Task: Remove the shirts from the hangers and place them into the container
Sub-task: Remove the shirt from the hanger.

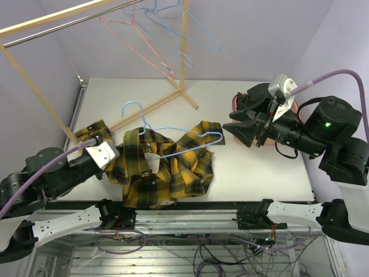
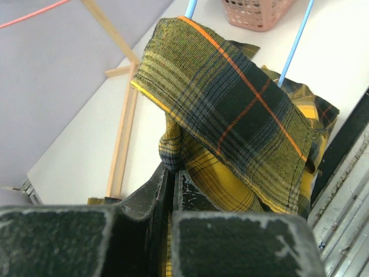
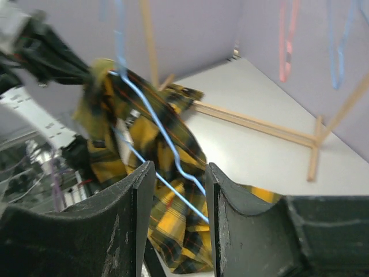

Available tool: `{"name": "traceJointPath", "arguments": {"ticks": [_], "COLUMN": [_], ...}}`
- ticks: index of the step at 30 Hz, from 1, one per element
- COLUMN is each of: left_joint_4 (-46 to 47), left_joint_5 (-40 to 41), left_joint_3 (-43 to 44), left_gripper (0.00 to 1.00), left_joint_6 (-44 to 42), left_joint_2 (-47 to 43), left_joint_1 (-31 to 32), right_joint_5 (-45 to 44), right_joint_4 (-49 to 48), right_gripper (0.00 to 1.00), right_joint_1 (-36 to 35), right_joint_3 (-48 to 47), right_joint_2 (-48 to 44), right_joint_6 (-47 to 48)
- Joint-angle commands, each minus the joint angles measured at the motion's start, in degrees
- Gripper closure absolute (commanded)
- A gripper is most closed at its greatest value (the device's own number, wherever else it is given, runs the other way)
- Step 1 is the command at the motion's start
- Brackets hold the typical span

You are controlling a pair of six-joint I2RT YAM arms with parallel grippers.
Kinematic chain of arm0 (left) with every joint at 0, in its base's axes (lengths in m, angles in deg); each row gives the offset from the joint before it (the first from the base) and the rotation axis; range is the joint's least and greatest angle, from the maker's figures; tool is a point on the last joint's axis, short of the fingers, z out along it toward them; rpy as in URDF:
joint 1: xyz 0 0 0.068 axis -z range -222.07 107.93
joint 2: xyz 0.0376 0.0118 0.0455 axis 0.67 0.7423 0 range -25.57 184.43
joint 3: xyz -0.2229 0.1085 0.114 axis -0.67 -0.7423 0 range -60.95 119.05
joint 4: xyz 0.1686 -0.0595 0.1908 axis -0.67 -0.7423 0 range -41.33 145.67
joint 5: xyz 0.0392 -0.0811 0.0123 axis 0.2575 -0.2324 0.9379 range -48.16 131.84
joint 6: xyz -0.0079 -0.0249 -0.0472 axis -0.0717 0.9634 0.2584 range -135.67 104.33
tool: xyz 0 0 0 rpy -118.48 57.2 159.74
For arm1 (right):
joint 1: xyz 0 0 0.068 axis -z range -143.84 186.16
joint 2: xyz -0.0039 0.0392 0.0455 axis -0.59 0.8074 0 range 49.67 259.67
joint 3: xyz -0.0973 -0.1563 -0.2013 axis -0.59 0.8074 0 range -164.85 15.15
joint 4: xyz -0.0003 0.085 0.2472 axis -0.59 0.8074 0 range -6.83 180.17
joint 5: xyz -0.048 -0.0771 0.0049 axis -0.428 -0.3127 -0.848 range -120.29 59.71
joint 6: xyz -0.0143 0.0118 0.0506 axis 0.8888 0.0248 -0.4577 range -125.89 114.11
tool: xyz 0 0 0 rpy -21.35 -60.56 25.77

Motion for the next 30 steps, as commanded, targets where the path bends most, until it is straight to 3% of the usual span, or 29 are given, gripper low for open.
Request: {"name": "traceJointPath", "arguments": {"ticks": [1,9,18,24,27,30], "left_joint_4": [4.9,8.9,9.6,10.3,10.8,10.8], "left_joint_5": [-6.2,-12.3,-13.1,-11.8,-11.2,-10.3], "left_joint_3": [-1.9,-5.7,-5.5,-6.1,-6.4,-6.4], "left_gripper": [0.93,0.93,0.93,0.93,0.93,0.93], "left_joint_6": [-1.1,-1.8,-1.5,-1.5,-1.3,-0.9], "left_joint_2": [2.1,2.0,2.4,2.0,1.9,2.0], "left_joint_1": [-0.3,-0.2,-0.3,-0.3,-0.3,-0.3], "right_joint_5": [14.5,16.5,16.0,18.3,18.6,18.2], "right_joint_4": [3.9,6.7,6.3,7.1,7.5,7.4], "right_gripper": [0.6,0.59,0.6,0.89,0.99,1.0], "right_joint_1": [0.1,0.1,0.1,0.1,0.1,0.1], "right_joint_3": [0.1,6.8,11.5,12.4,13.1,13.9], "right_joint_2": [1.9,3.4,3.5,4.1,4.1,3.5], "right_joint_6": [2.2,4.5,5.2,5.4,5.2,4.7]}}
